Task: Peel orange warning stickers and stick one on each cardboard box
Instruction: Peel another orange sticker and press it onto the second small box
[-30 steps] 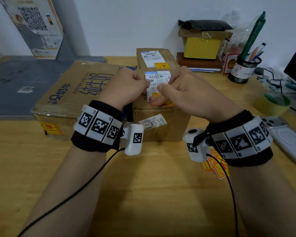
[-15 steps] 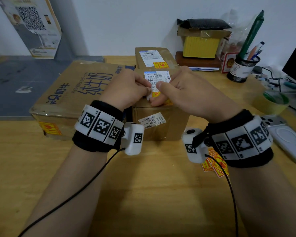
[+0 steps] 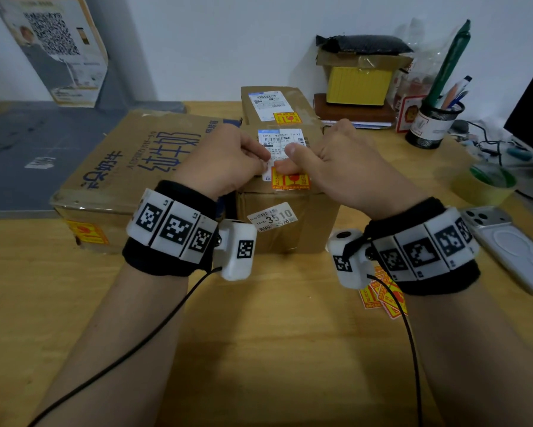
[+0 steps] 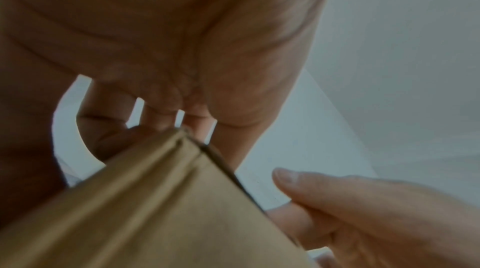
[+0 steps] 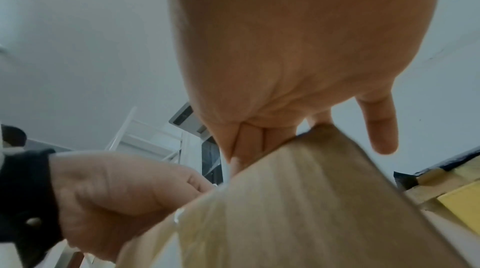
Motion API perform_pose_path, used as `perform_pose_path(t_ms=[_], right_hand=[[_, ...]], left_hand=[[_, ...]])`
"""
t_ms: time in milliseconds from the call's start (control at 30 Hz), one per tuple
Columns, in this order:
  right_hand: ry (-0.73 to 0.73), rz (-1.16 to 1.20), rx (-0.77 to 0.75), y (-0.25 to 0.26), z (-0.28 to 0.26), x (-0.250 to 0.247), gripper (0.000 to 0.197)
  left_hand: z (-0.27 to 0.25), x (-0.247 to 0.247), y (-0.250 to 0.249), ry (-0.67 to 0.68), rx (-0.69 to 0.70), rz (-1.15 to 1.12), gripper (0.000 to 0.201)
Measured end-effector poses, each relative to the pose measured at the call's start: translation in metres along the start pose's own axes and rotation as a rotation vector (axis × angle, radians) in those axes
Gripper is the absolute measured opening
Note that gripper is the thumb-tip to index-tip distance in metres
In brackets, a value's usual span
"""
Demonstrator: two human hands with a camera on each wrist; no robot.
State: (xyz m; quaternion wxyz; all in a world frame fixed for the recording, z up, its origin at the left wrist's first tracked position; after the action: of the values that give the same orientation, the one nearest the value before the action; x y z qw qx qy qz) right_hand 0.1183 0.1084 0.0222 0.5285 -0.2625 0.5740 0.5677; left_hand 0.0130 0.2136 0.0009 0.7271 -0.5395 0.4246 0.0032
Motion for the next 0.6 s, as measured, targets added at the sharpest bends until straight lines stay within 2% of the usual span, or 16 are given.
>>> perform_pose_path(t_ms=[200, 367, 500, 600], right_hand=[[0.006, 0.081, -0.052, 0.013, -0.005, -0.010, 0.047], [-0.039, 0.079, 0.001, 0.000, -0.001, -0.006, 0.048], [0.020, 0.086, -0.019, 0.008, -0.007, -0.014, 0.047], [0.046, 0.092, 0.043, 0.002, -0.010, -0.013, 0.048]], left_hand=[[-0.001, 0.000, 0.001, 0.003, -0.007, -0.006, 0.014], [0.000, 0.000, 0.001, -0.010, -0.029, 0.029, 0.014], [0.000, -0.001, 0.000, -0.009, -0.031, 0.058, 0.016], [0.000, 0.000, -0.001, -0.014, -0.025, 0.071, 0.016]])
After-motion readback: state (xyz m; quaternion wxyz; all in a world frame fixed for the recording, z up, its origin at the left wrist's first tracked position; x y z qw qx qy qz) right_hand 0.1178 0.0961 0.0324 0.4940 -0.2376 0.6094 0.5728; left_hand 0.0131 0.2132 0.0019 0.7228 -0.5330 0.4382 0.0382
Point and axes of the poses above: each hand's wrist, its own z-axis towards the middle knuckle, its own x-axis out of the palm, y = z × x, the point moved 10 cm from there along z, towards the middle knuckle, and after that the axes turned 2 degrees about -z, right-handed, at the moved point
